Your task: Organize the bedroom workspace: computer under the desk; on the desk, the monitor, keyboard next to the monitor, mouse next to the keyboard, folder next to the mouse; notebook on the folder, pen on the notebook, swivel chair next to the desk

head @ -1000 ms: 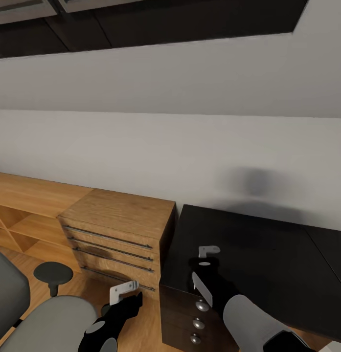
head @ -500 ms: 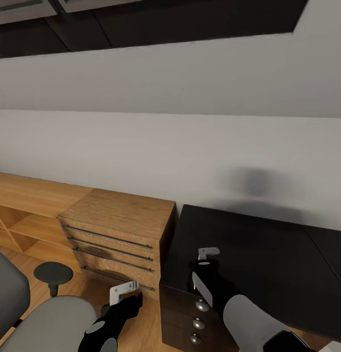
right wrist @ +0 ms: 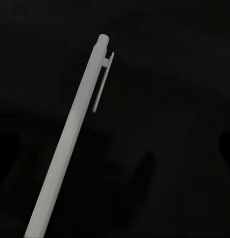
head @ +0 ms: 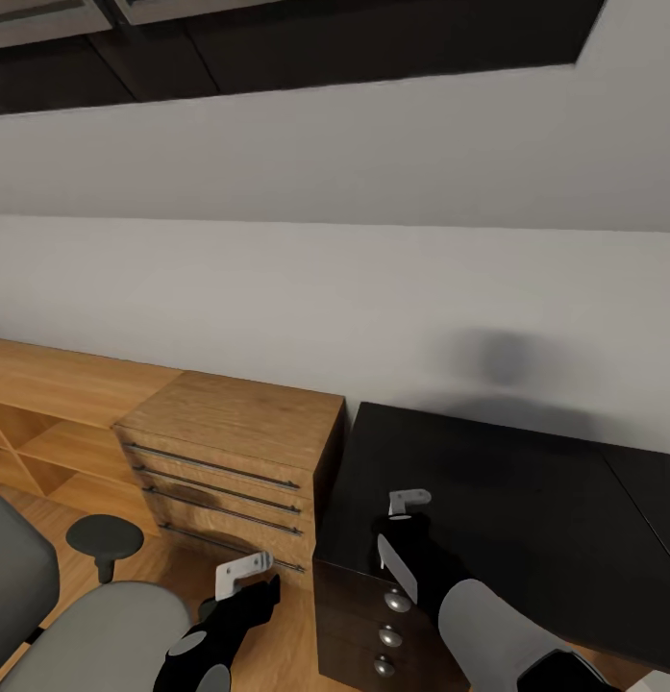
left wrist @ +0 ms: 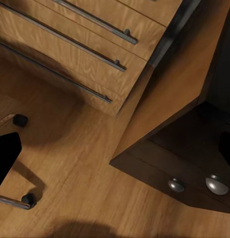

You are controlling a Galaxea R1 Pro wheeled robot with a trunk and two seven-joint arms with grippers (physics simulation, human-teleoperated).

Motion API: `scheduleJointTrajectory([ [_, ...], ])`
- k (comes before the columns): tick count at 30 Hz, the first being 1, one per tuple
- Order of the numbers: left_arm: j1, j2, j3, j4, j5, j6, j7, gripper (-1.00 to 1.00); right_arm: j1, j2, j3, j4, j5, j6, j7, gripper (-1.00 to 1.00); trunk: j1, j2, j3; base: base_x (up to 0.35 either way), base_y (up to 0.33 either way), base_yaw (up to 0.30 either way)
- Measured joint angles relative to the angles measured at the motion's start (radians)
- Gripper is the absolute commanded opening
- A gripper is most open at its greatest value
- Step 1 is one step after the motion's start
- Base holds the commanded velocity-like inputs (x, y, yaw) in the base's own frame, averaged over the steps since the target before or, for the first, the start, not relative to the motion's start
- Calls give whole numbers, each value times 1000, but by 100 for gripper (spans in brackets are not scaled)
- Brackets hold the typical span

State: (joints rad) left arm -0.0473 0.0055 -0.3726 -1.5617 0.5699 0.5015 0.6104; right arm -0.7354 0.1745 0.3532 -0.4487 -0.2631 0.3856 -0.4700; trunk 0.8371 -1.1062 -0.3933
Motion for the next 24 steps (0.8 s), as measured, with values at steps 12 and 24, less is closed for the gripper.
scheduleJointTrajectory([
  [12,0,0,0,0,0,0,0,100,0,0,1,0,0,6,-1,100,0,0,0,0,0,0],
  [24,0,0,0,1,0,1,0,100,0,0,4,-5,-1,0,1,100,0,0,0,0,0,0],
])
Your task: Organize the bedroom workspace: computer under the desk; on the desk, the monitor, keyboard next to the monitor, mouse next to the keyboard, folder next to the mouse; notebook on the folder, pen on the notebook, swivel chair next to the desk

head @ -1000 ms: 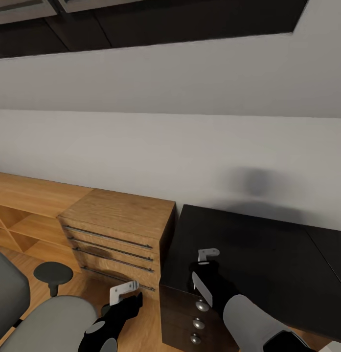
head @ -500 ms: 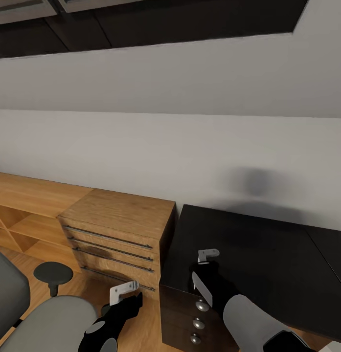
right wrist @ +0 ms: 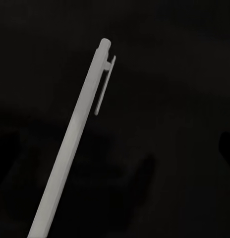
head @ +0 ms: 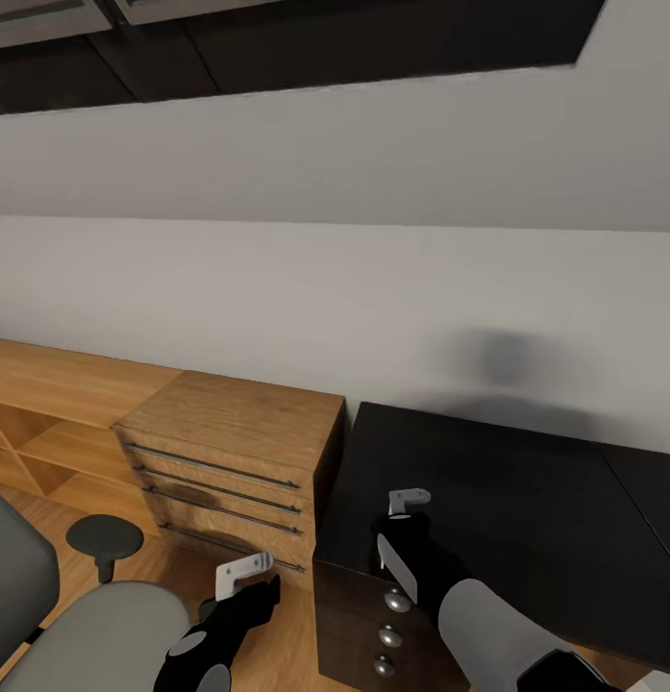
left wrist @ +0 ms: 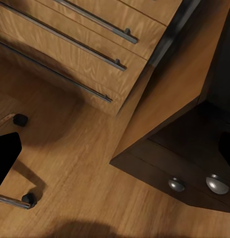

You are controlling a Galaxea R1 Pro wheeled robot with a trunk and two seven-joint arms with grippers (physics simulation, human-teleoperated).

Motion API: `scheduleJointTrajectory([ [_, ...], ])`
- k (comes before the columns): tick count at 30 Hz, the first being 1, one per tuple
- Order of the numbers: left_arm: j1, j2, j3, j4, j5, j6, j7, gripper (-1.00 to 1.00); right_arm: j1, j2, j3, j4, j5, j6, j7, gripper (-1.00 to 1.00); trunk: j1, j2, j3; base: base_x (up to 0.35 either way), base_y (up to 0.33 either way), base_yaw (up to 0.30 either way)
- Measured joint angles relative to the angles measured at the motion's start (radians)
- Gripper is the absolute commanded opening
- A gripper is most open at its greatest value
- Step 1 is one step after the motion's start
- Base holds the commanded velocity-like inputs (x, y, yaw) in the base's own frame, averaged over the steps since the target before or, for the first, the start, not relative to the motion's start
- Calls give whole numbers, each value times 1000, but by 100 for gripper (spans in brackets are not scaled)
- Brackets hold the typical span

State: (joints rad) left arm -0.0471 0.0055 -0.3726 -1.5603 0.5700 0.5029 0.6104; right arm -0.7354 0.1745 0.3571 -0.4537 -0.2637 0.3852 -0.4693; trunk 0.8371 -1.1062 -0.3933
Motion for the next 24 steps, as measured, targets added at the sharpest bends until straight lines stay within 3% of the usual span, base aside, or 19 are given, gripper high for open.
scheduleJointTrajectory([
  [24,0,0,0,0,-1,2,0,100,0,0,1,-3,0,-4,-1,100,0,0,0,0,0,40],
])
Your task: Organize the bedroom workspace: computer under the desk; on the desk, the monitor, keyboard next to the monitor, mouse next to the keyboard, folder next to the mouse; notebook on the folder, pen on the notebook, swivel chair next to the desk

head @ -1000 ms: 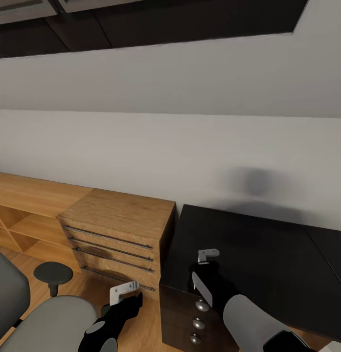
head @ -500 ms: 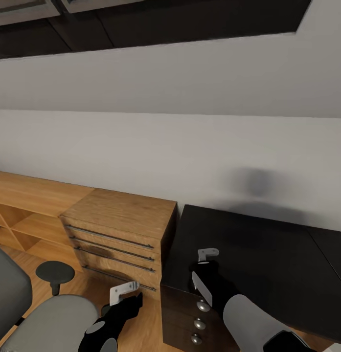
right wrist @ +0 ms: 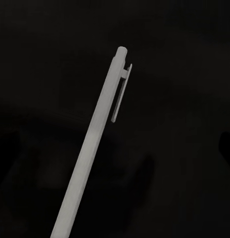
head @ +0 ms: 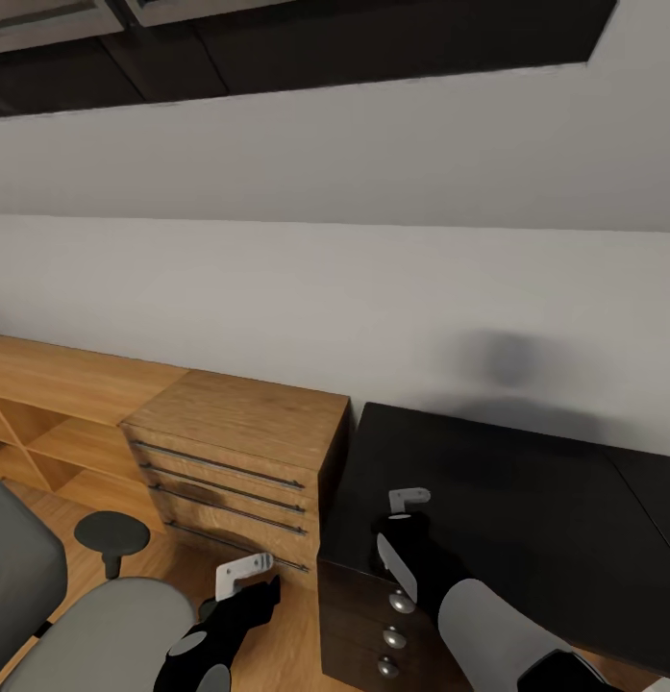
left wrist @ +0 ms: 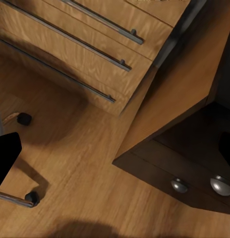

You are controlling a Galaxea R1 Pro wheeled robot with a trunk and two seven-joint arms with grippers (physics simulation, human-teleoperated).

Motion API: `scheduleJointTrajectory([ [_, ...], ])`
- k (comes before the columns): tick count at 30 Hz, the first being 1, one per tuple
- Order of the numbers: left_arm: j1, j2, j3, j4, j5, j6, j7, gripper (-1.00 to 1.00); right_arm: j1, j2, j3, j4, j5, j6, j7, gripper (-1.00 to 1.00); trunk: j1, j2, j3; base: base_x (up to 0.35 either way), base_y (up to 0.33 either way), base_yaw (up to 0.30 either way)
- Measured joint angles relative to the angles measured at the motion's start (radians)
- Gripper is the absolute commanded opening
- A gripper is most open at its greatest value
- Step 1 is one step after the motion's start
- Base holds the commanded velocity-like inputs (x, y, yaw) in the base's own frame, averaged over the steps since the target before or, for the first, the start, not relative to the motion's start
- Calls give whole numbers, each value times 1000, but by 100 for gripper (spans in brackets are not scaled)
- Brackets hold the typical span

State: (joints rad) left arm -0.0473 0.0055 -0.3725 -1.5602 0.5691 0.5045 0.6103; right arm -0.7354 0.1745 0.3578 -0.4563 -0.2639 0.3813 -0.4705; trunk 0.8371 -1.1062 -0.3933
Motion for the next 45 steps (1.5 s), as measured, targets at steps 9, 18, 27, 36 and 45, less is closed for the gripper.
scheduleJointTrajectory([
  [9,0,0,0,0,-1,0,0,100,0,0,0,0,0,0,-1,100,0,0,0,0,0,164],
  [18,0,0,0,-2,-1,-1,0,100,0,0,0,0,0,0,-1,100,0,0,0,0,0,20],
  [27,0,0,0,-3,-1,-1,0,100,0,0,-4,0,-3,-1,0,100,0,0,0,0,0,0],
  [36,0,0,0,-3,-1,-1,0,100,0,0,-28,0,-79,3,1,100,0,0,0,0,0,0],
  [45,0,0,0,-3,-1,-1,0,100,0,0,-29,0,-81,3,0,100,0,0,0,0,0,0],
])
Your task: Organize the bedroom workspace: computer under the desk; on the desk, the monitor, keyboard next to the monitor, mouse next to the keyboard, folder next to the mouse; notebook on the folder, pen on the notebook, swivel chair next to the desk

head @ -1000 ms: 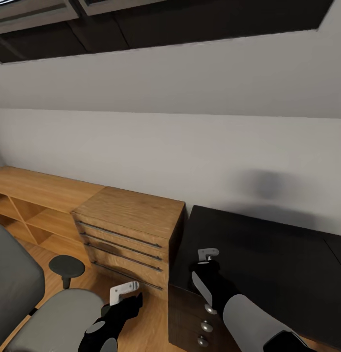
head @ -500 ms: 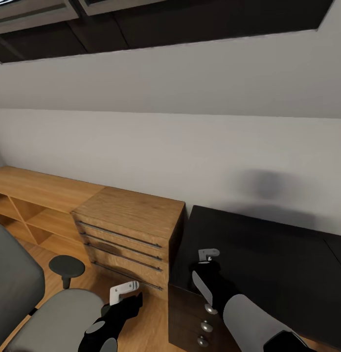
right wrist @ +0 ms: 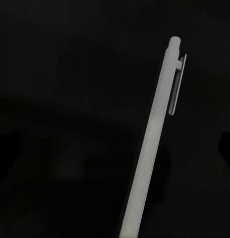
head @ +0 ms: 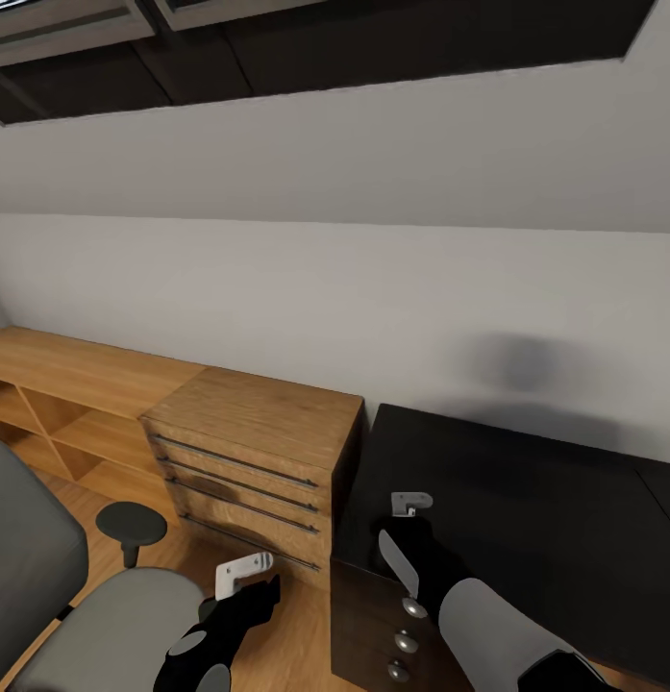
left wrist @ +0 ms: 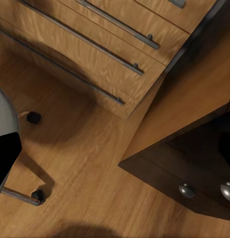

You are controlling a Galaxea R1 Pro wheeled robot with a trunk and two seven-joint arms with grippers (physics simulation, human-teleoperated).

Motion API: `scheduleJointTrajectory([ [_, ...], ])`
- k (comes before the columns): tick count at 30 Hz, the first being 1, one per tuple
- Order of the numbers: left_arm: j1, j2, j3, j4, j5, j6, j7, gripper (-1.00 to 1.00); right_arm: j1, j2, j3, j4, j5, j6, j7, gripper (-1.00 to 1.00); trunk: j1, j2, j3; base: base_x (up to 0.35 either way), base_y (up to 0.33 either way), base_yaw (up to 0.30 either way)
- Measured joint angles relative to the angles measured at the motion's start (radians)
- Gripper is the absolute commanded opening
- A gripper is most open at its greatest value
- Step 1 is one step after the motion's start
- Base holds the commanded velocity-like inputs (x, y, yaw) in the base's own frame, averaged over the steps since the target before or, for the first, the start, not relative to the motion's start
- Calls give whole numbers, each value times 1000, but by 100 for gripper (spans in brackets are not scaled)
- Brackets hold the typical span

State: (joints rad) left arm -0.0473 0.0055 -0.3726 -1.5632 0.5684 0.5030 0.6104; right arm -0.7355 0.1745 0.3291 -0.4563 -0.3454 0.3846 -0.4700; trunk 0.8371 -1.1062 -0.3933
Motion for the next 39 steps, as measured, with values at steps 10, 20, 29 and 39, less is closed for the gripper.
scheduleJointTrajectory([
  [10,0,0,0,0,0,0,0,100,-1,0,-2,1,0,4,-4,100,0,0,0,0,0,0],
  [20,0,0,0,0,0,0,0,100,-8,-23,-60,5,4,6,-4,100,0,0,0,0,0,0],
  [29,0,0,0,0,0,0,0,100,-8,-28,-72,7,3,6,-3,100,0,0,0,0,0,0],
  [39,0,0,0,0,0,0,0,100,-8,-26,-72,8,3,6,-3,100,0,0,0,0,0,0],
])
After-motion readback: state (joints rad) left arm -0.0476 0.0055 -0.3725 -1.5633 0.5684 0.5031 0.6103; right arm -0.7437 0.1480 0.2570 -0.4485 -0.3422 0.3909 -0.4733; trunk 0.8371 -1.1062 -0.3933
